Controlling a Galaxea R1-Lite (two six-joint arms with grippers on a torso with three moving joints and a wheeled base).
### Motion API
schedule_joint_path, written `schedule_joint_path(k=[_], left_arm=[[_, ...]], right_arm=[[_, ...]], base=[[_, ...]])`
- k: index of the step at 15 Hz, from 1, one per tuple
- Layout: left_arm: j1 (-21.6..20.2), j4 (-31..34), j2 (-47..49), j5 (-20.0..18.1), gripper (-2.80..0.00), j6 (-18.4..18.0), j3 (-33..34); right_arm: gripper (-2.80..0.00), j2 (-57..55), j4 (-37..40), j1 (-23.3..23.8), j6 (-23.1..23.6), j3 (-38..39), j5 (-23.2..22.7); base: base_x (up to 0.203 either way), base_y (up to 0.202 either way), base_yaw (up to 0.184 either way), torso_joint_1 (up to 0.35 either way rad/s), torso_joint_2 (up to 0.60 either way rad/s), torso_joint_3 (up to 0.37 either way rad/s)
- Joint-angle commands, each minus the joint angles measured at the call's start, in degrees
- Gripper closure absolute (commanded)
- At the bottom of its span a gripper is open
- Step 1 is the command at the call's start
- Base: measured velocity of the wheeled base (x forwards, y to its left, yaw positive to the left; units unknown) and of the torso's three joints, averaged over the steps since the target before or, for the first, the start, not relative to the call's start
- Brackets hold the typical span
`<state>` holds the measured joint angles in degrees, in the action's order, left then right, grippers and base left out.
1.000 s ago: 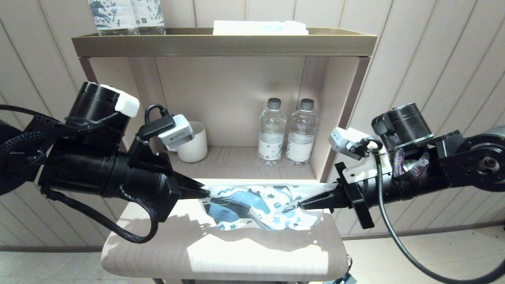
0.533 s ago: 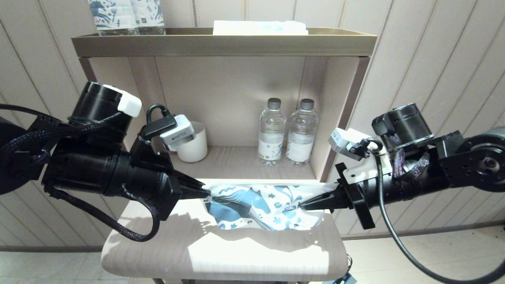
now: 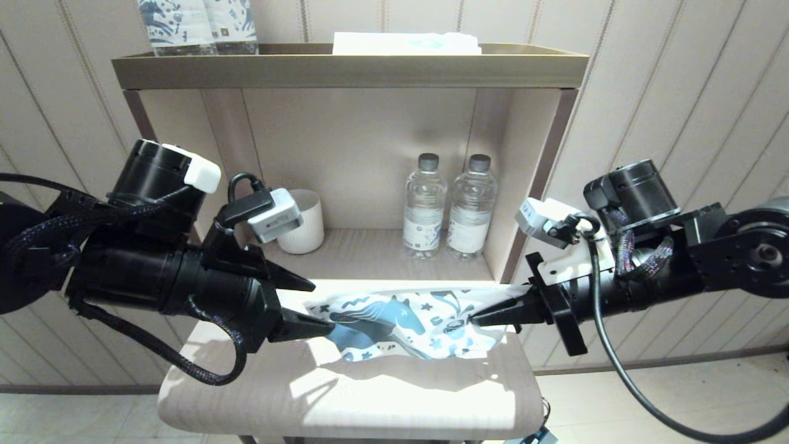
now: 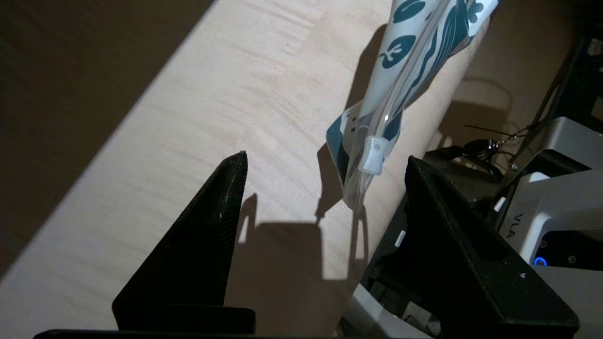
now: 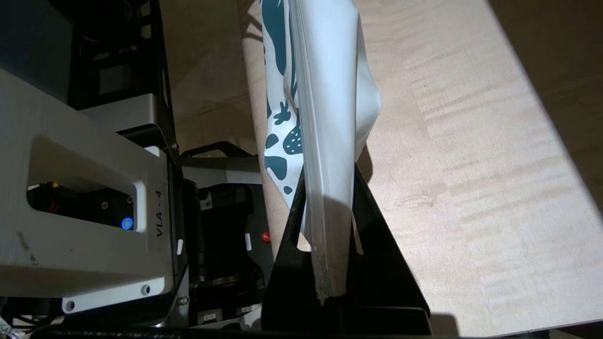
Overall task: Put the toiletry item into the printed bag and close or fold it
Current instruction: Close the strorage bag and place it on the desk
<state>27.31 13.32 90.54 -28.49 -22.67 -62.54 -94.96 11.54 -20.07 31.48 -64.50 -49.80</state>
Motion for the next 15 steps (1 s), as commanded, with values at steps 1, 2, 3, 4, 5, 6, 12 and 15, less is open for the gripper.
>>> schedule_joint_path(k=[1,2,3,4,5,6,12,15], left_arm=[[-1.36,-0.69,-0.26,-0.74,-2.80,-0.09,1.55],[-2.12,-1.49,-0.35,-0.91,-2.80,-0.09,2.55],[-2.90,-2.61,-0.45,-1.15,-2.80,-0.09,3.52],[-3.50,-3.67,-0.53,-1.28,-2.80,-0.09,4.50],[-4.21,-4.77,-0.49,-1.31,-2.80,-0.02,5.22],[-4.65,-5.84,-0.65,-1.27,-2.80,0.40,6.11],[-8.59,-8.54,-5.00,-1.05,0.00,3.76,10.86],[-10.40,-10.52,-7.78,-1.08,0.00,4.21,14.48]], right_arm=[[0.00,0.13,0.06,0.60,0.16,-0.31,-0.30],[0.00,0.20,0.06,1.34,0.16,-0.70,-0.30],[0.00,0.12,0.07,1.71,0.16,-1.16,-0.38],[0.00,-0.14,0.14,2.05,0.08,-1.56,-0.39],[0.00,-0.25,0.12,2.14,-0.03,-1.79,-0.36],[0.00,-0.75,0.06,2.39,-0.09,-2.19,-0.30],[0.00,-4.84,0.06,3.32,-3.11,-6.20,1.50],[0.00,-5.62,-0.28,3.20,-4.48,-7.32,1.99]], base=[[0.000,0.000,0.000,0.000,0.00,0.000],[0.000,0.000,0.000,0.000,0.00,0.000],[0.000,0.000,0.000,0.000,0.00,0.000],[0.000,0.000,0.000,0.000,0.00,0.000],[0.000,0.000,0.000,0.000,0.00,0.000],[0.000,0.000,0.000,0.000,0.00,0.000],[0.000,0.000,0.000,0.000,0.00,0.000],[0.000,0.000,0.000,0.000,0.00,0.000]])
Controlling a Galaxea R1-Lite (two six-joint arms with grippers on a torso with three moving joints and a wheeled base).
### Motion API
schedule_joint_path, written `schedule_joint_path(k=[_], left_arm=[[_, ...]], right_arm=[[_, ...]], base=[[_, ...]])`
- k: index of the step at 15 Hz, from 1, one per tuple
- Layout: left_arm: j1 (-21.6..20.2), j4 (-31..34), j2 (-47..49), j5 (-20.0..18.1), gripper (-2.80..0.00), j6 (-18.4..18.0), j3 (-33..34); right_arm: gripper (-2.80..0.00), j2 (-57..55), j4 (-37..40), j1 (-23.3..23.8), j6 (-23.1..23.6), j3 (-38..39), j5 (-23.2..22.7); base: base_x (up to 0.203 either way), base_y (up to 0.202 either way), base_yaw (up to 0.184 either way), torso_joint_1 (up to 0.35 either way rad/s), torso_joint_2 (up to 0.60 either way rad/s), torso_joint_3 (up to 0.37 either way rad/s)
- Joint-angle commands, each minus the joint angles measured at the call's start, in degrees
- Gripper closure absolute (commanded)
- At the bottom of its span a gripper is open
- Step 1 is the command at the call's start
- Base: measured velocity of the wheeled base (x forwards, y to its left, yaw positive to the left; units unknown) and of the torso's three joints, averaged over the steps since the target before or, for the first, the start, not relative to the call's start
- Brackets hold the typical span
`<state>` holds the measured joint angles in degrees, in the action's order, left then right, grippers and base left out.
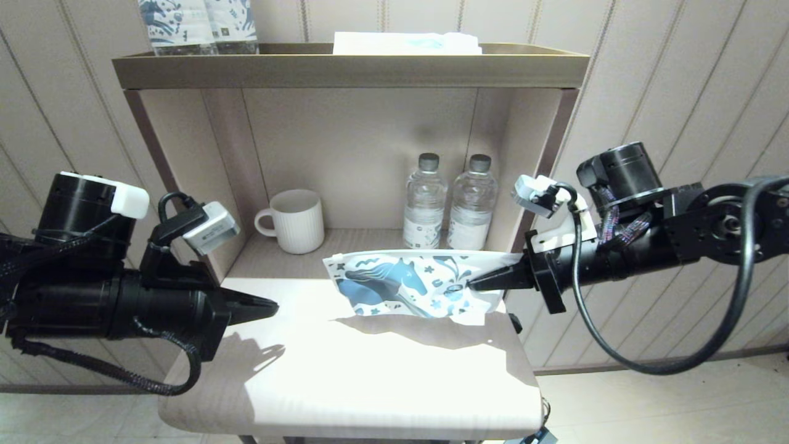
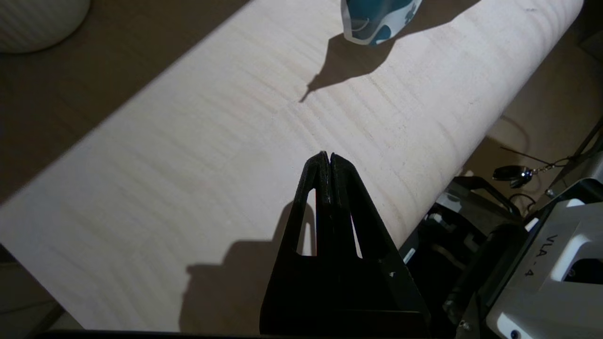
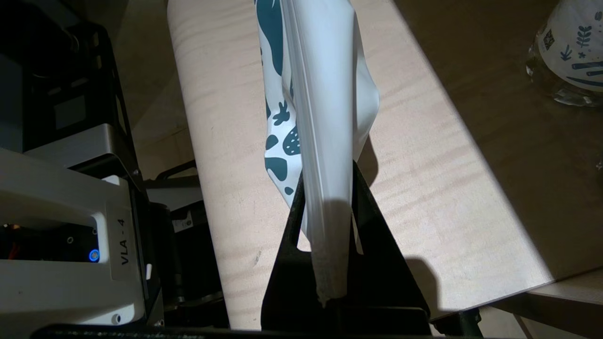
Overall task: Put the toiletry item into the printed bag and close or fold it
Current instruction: Close the strorage bag and place it on the desk
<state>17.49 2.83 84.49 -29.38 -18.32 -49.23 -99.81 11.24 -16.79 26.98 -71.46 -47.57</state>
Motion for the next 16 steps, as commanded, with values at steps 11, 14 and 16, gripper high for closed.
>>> schedule_joint_path(k=[11,14,16], left_arm=[[-0.88,-0.02,-4.87,-0.15,0.00,1.16,1.85],[-0.88,-0.11,-5.48,-0.15,0.00,1.97,0.71],[-0.88,-0.03,-6.00,-0.15,0.00,2.76,0.28]], right_arm=[[0.00,-2.20,-5.44,-0.02,-1.75,-0.29,4.15],[0.00,3.66,-5.44,1.53,-1.76,0.38,4.12],[0.00,6.83,-5.45,2.36,-1.73,1.20,4.07]], base=[[0.000,0.000,0.000,0.000,0.00,0.000],[0.000,0.000,0.000,0.000,0.00,0.000],[0.000,0.000,0.000,0.000,0.00,0.000]])
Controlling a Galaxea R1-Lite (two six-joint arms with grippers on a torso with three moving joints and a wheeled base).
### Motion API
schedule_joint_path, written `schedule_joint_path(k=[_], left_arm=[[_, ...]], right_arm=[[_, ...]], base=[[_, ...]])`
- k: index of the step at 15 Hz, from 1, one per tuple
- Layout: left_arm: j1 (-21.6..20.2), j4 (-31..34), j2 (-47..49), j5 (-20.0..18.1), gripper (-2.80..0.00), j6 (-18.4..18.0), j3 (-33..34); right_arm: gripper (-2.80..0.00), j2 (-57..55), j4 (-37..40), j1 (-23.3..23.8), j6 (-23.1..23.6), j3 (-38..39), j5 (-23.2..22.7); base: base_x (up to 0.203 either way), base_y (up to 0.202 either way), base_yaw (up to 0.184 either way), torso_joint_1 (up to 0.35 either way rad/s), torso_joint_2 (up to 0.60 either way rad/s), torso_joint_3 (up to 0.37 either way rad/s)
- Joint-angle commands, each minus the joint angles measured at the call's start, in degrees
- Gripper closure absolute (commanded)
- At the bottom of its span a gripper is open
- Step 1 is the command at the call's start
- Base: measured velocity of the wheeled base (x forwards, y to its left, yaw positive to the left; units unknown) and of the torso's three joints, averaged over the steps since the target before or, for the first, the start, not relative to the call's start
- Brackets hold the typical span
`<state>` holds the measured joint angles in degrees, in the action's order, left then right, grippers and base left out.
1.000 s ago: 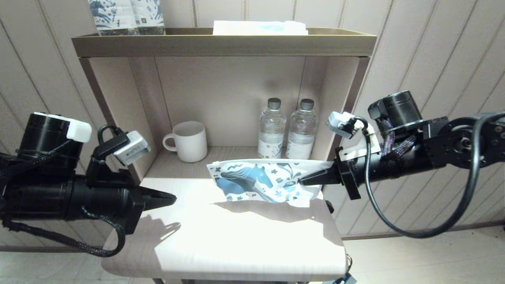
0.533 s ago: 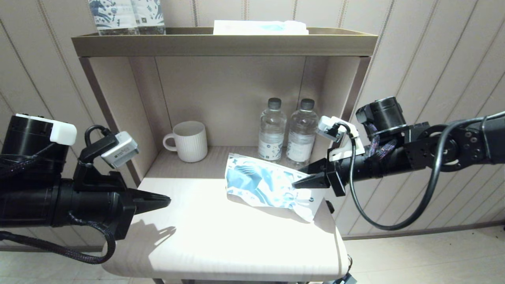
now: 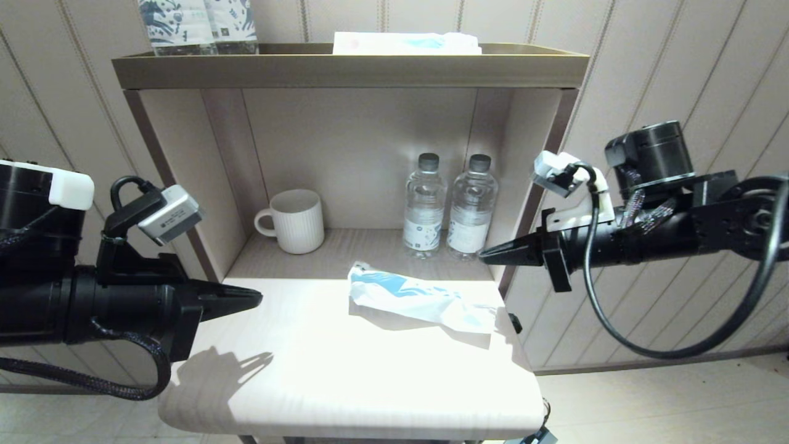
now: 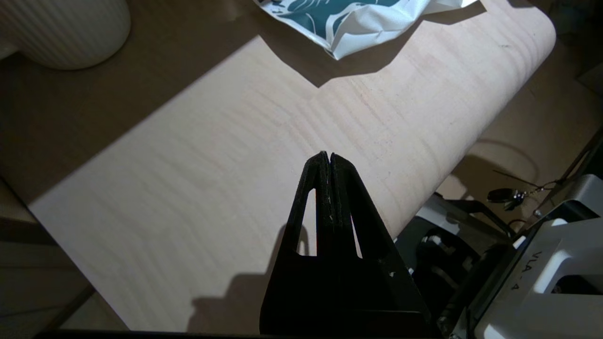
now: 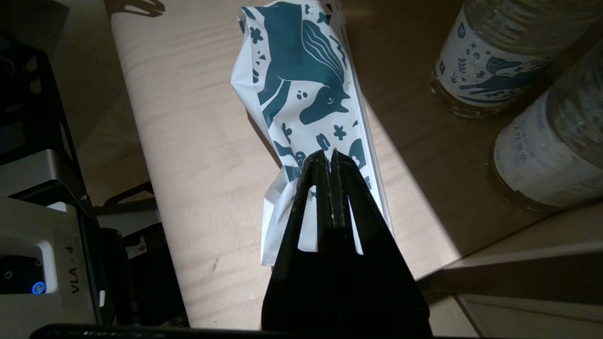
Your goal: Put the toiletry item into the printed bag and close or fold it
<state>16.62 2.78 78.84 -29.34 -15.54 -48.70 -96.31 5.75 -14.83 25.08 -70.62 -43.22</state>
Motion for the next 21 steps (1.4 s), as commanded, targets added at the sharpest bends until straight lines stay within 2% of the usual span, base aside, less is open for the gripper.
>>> schedule_joint_path(k=[1,4,6,9,11,13,15,16,18,19,21], left_arm=[[0.00,0.03,-1.24,-0.08,0.00,0.74,-0.32],[0.00,1.38,-7.47,1.15,0.00,3.76,0.44],[-0.06,5.59,-14.56,5.61,0.00,5.54,1.51],[-0.18,14.68,-27.73,10.96,0.00,11.49,2.43],[-0.31,21.71,-37.13,16.66,0.00,16.05,2.59],[-0.42,27.84,-45.95,25.33,0.00,18.85,3.21],[-1.34,35.83,-54.39,30.22,0.00,20.81,3.94],[-4.09,39.77,-58.00,31.43,0.00,21.30,4.44],[-13.08,43.08,-63.70,31.56,0.00,21.20,6.90],[-15.11,43.34,-68.04,31.15,0.00,20.36,9.63],[-16.13,41.18,-73.95,30.80,0.00,18.66,18.51]], right_arm=[[0.00,4.81,0.02,0.46,0.20,1.17,-0.28],[0.00,11.78,0.06,0.46,0.13,6.19,-0.21],[0.00,18.09,0.39,1.13,-0.13,12.21,0.84],[0.00,31.73,4.13,5.37,-2.87,19.51,4.06],[0.00,43.51,11.63,9.56,-5.04,22.04,5.16],[0.00,54.87,19.87,14.37,-6.78,24.11,6.31],[0.00,62.42,25.64,17.58,-8.00,30.27,9.12],[0.00,64.04,27.19,17.92,-8.26,34.34,10.38],[0.00,67.49,28.71,14.23,-9.20,37.53,11.23],[0.00,70.60,28.96,13.29,-10.89,38.28,11.50],[0.00,78.79,28.59,14.71,-16.15,39.96,13.04]], base=[[0.000,0.000,0.000,0.000,0.00,0.000],[0.000,0.000,0.000,0.000,0.00,0.000],[0.000,0.000,0.000,0.000,0.00,0.000],[0.000,0.000,0.000,0.000,0.00,0.000],[0.000,0.000,0.000,0.000,0.00,0.000],[0.000,0.000,0.000,0.000,0.00,0.000],[0.000,0.000,0.000,0.000,0.00,0.000],[0.000,0.000,0.000,0.000,0.00,0.000],[0.000,0.000,0.000,0.000,0.00,0.000],[0.000,0.000,0.000,0.000,0.00,0.000],[0.000,0.000,0.000,0.000,0.00,0.000]])
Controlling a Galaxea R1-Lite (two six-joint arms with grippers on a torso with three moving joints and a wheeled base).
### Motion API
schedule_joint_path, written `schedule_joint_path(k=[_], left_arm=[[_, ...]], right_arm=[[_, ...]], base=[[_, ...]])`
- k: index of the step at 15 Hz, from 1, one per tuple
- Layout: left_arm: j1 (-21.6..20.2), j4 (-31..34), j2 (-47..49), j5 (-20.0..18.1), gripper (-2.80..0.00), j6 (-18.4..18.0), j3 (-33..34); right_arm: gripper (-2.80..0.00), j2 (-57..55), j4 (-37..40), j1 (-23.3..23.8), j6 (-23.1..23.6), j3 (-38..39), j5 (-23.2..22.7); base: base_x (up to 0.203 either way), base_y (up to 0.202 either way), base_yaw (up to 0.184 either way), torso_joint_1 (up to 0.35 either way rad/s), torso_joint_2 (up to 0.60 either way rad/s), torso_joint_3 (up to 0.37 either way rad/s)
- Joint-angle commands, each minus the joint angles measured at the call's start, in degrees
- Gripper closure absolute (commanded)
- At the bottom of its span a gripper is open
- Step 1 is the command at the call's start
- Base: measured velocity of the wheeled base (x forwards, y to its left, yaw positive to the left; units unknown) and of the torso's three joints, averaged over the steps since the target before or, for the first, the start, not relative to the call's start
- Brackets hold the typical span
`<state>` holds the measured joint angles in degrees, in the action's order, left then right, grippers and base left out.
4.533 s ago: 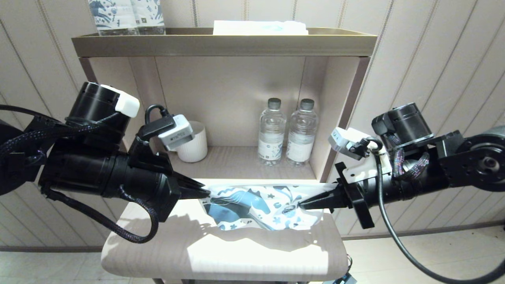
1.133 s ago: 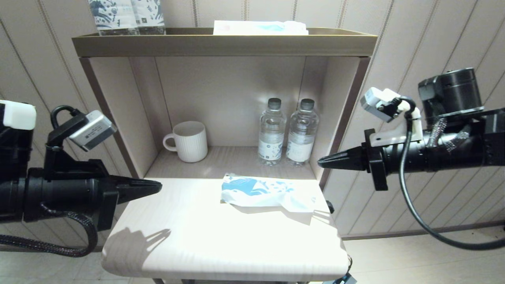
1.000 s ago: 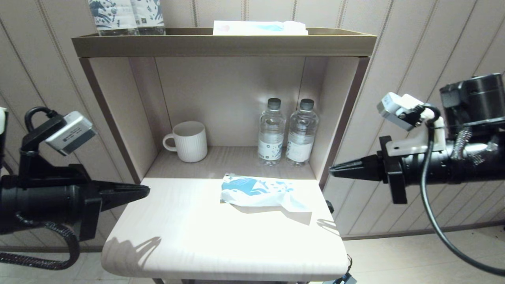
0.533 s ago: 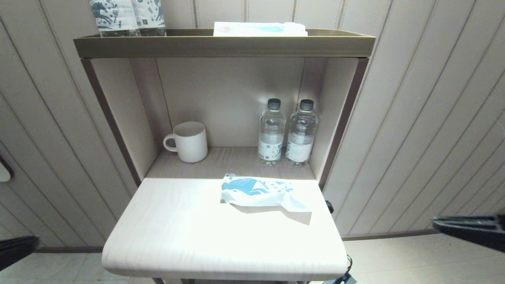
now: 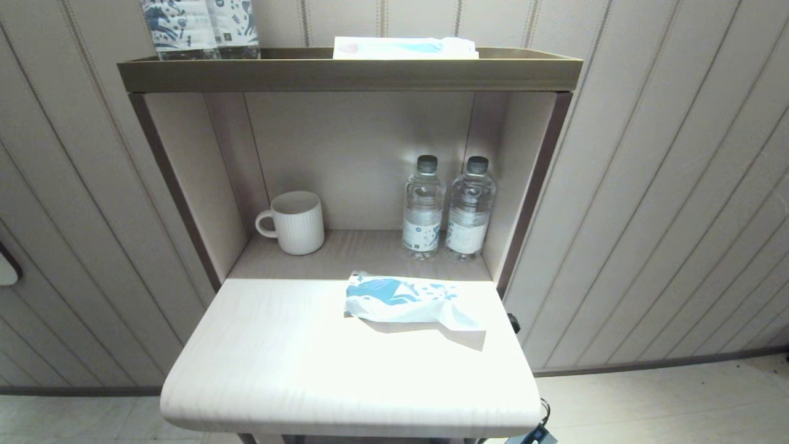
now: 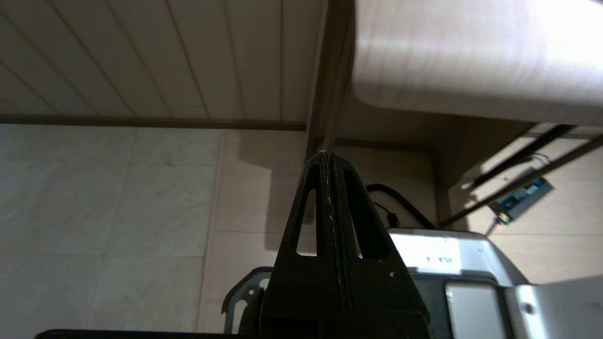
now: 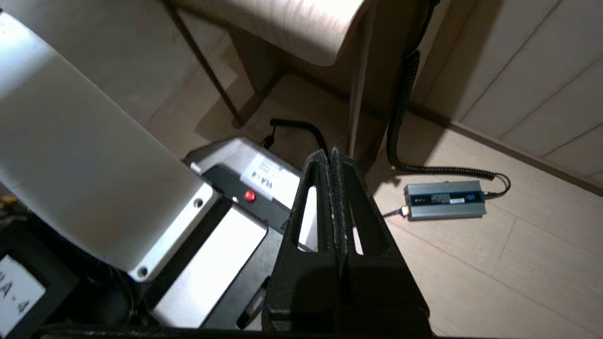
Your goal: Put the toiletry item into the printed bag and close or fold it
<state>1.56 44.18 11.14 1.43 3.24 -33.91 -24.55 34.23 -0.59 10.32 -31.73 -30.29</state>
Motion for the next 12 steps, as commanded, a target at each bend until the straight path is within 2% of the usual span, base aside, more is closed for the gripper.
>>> schedule_joint_path(k=[1,2,3,4,5,6,7,8,11,12], left_arm=[[-1.32,-2.90,-8.25,-0.08,0.00,-0.64,9.04],[-1.47,-7.59,-9.36,-0.16,0.00,-1.07,15.48],[-1.56,-13.27,-9.91,-0.19,0.00,-1.34,20.35],[-1.65,-22.58,-10.41,-0.34,0.00,-1.67,24.84],[-1.72,-28.35,-10.84,-0.58,0.00,-3.01,27.86],[-1.73,-29.78,-11.06,-1.49,0.00,-6.25,28.73],[-1.74,-30.12,-11.14,-2.66,0.00,-7.46,28.81],[-1.74,-30.34,-11.14,-2.66,0.00,-7.75,28.83],[-1.74,-32.21,-11.12,-3.32,0.00,-8.46,29.29],[-1.74,-31.88,-11.14,-3.45,0.00,-8.69,29.25]], right_arm=[[0.00,11.04,-0.38,1.16,-3.58,2.69,2.82],[0.00,14.18,-3.00,1.29,-5.31,6.68,9.10],[0.00,17.20,-7.46,1.29,-5.85,10.71,13.54],[0.00,21.13,-14.38,1.21,-5.49,16.71,18.38],[0.00,23.13,-21.92,1.14,-3.89,22.87,22.81],[0.00,23.67,-30.11,1.07,-2.95,27.71,26.47],[0.00,24.07,-38.31,1.02,-3.07,30.45,29.00],[0.00,24.28,-42.28,0.99,-3.81,31.16,29.73],[0.00,24.54,-37.06,0.95,-7.77,31.70,29.71],[0.00,24.55,-37.18,0.95,-7.20,31.73,29.77]], base=[[0.000,0.000,0.000,0.000,0.00,0.000],[0.000,0.000,0.000,0.000,0.00,0.000],[0.000,0.000,0.000,0.000,0.00,0.000],[0.000,0.000,0.000,0.000,0.00,0.000],[0.000,0.000,0.000,0.000,0.00,0.000],[0.000,0.000,0.000,0.000,0.00,0.000],[0.000,0.000,0.000,0.000,0.00,0.000],[0.000,0.000,0.000,0.000,0.00,0.000],[0.000,0.000,0.000,0.000,0.00,0.000],[0.000,0.000,0.000,0.000,0.00,0.000]])
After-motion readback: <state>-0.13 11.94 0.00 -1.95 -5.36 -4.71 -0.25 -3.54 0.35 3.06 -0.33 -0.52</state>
